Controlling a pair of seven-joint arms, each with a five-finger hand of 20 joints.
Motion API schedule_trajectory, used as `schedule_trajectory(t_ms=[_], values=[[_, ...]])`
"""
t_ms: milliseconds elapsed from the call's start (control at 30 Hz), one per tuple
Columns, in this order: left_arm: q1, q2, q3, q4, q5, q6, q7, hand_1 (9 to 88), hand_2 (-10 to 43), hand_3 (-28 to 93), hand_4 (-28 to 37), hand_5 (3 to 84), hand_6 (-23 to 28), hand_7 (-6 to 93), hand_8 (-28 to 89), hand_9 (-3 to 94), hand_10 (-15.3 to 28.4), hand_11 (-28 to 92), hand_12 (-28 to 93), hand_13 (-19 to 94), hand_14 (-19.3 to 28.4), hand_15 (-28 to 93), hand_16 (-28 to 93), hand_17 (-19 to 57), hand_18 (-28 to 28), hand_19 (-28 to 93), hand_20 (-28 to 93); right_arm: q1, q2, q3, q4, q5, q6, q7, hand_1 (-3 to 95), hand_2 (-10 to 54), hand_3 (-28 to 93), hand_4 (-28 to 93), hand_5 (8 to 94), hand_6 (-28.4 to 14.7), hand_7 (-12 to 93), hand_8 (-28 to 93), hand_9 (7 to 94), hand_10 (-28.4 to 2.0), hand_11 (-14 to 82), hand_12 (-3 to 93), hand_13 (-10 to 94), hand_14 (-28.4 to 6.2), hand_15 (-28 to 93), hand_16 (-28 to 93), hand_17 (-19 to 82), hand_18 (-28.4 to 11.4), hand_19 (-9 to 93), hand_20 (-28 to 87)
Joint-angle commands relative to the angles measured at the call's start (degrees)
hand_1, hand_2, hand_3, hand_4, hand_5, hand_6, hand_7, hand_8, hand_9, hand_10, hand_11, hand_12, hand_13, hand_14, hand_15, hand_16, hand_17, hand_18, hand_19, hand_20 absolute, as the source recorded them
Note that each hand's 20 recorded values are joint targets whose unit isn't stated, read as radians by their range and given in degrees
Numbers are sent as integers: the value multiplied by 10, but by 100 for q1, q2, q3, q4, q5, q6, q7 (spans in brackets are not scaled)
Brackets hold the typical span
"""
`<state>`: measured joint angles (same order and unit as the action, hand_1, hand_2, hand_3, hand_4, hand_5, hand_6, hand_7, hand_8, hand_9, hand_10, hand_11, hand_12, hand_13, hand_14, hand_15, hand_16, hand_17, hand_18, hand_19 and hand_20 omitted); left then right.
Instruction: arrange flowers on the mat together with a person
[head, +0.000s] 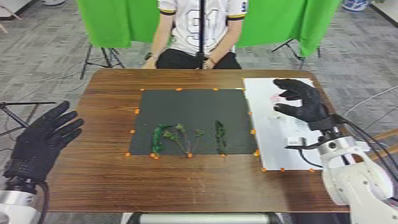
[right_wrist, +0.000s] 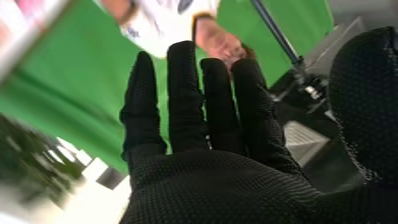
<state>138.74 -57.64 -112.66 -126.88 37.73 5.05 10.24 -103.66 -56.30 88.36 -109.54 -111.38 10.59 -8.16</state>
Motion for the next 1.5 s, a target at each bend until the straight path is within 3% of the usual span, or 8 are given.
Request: schedule_trajectory(t_ms=[33, 300, 833, 967, 1067, 1233, 1400, 1500], values=[[151, 30, -32, -6, -4, -3, -1, 257, -13, 703, -252, 332, 42, 152, -79, 292, 124, 181, 196, 236, 152, 278, 35, -78, 226, 450, 122, 656, 671, -714, 419, -3278, -41, 1254, 281, -95, 841, -282, 373, -12, 339, -160, 403, -89, 224, 248, 364, -85, 444, 242, 143, -181, 557, 371], [136, 52, -38, -1, 0, -14, -5, 258, -14, 704, -252, 333, 42, 151, -78, 292, 126, 180, 196, 237, 153, 278, 36, -77, 225, 449, 121, 1411, 1123, -1620, 879, -3580, -943, 2024, 286, -95, 839, -283, 413, -2, 341, -164, 438, -90, 230, 240, 386, -89, 471, 231, 144, -179, 562, 374], [119, 82, -44, 7, 3, -23, -21, 259, -13, 704, -252, 333, 42, 151, -78, 292, 125, 181, 196, 237, 153, 277, 36, -77, 225, 449, 122, 2208, 1223, -2696, 1593, -4066, -888, 2571, 345, -95, 850, -281, 489, 20, 403, -172, 531, -98, 386, 287, 459, -81, 560, 222, 165, -169, 597, 386], [114, 101, -47, 3, 0, -17, 3, 259, -13, 704, -251, 333, 42, 152, -78, 292, 126, 181, 196, 237, 153, 277, 36, -77, 226, 449, 122, 2344, 1211, -2884, 1709, -4069, -849, 2537, 445, -95, 785, -282, 564, 36, 498, -6, 694, -64, 253, 477, 575, -55, 528, 329, 180, -161, 588, 395], [137, 149, -99, -1, -14, -13, -16, 259, -12, 702, -252, 333, 42, 151, -78, 292, 125, 181, 196, 237, 153, 278, 36, -77, 225, 449, 121, 2314, 1197, -2885, 1693, -4099, -579, 2436, 490, -95, 780, -279, 625, 44, 527, 22, 756, -57, 254, 531, 633, -45, 530, 402, 197, -158, 591, 403], [339, 338, -410, -37, -75, -59, -94, 258, -11, 702, -254, 333, 42, 152, -78, 292, 125, 182, 196, 237, 154, 278, 36, -78, 225, 449, 122, 2342, 1102, -2887, 1339, -3936, 125, 2249, 493, -95, 794, -281, 649, 42, 528, 23, 772, -52, 262, 542, 647, -46, 542, 416, 207, -156, 599, 410], [731, 382, -953, -139, -76, -184, -275, 256, -11, 704, -254, 333, 42, 150, -78, 291, 126, 181, 195, 236, 153, 278, 36, -77, 225, 449, 121, 2850, 722, -3306, 901, -3778, 862, 1787, 492, -95, 798, -282, 655, 42, 527, 21, 778, -52, 264, 544, 647, -47, 548, 418, 212, -157, 607, 415], [701, 463, -1039, -105, -88, -117, -285, 256, -11, 704, -254, 332, 42, 150, -78, 291, 126, 180, 195, 236, 153, 277, 36, -77, 225, 449, 121, 3167, 318, -3590, 735, -3641, 1090, 1358, 492, -95, 800, -282, 658, 41, 523, 15, 783, -54, 259, 537, 647, -46, 548, 417, 215, -157, 610, 417]])
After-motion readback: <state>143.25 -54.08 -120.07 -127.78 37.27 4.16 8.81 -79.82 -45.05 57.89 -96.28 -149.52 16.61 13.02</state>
